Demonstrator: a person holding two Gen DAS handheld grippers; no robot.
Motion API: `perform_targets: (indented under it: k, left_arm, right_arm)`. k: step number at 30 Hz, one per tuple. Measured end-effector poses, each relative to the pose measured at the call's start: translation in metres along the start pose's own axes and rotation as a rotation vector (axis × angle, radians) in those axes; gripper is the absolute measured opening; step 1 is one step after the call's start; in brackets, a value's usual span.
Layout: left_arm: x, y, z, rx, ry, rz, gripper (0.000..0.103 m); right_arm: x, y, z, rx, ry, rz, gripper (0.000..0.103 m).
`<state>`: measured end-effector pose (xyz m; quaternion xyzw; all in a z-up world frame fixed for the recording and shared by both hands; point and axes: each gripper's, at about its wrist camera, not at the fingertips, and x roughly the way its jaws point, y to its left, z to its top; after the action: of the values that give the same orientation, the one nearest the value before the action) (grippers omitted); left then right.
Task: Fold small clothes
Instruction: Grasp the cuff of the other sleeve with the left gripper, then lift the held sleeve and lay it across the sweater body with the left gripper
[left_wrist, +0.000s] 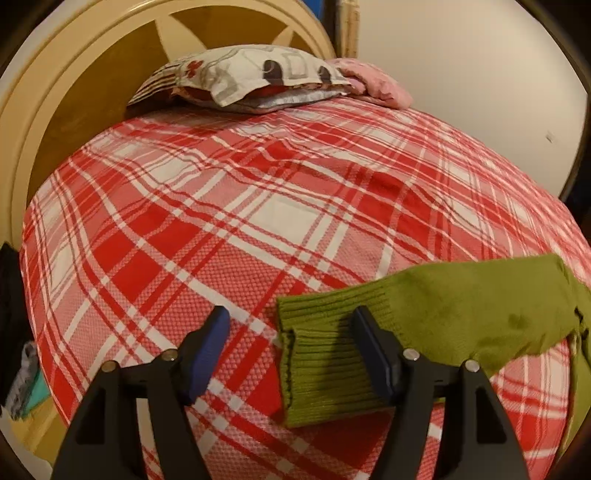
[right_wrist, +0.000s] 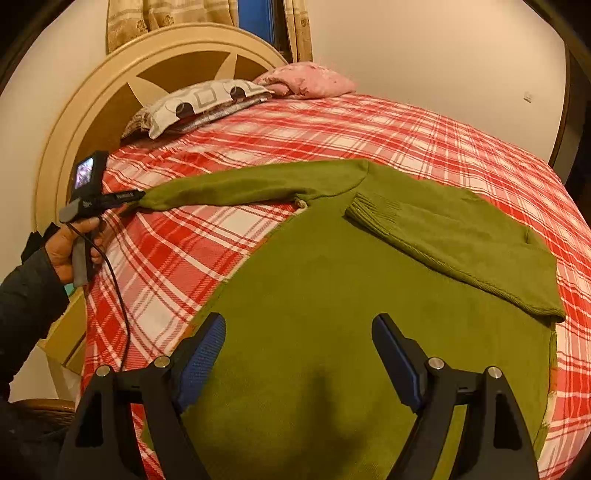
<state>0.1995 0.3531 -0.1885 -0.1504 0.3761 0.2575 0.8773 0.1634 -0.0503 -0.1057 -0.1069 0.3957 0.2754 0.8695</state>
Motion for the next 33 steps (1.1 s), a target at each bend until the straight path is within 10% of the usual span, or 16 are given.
perform_targets:
  k: [4,6,33]
  left_arm:
    - [0.001,0.002,0.001,-0.017,0.008,-0.035,0.055]
    - [-0.002,-0.002,0.003,0.002,0.007,-0.080,0.011]
    - [-0.148,-0.120,0.069,0.004,-0.142,-0.523,0.007]
  right_arm:
    - [-0.001,0.003,-0.002,0.019,-0.004,0.007,0.082]
    - [-0.003,0.004,-0.004,0.028,-0.009,0.013,0.082]
    - [-0.034,-0.035,-0.027,0.136,-0.063,-0.011,0.082]
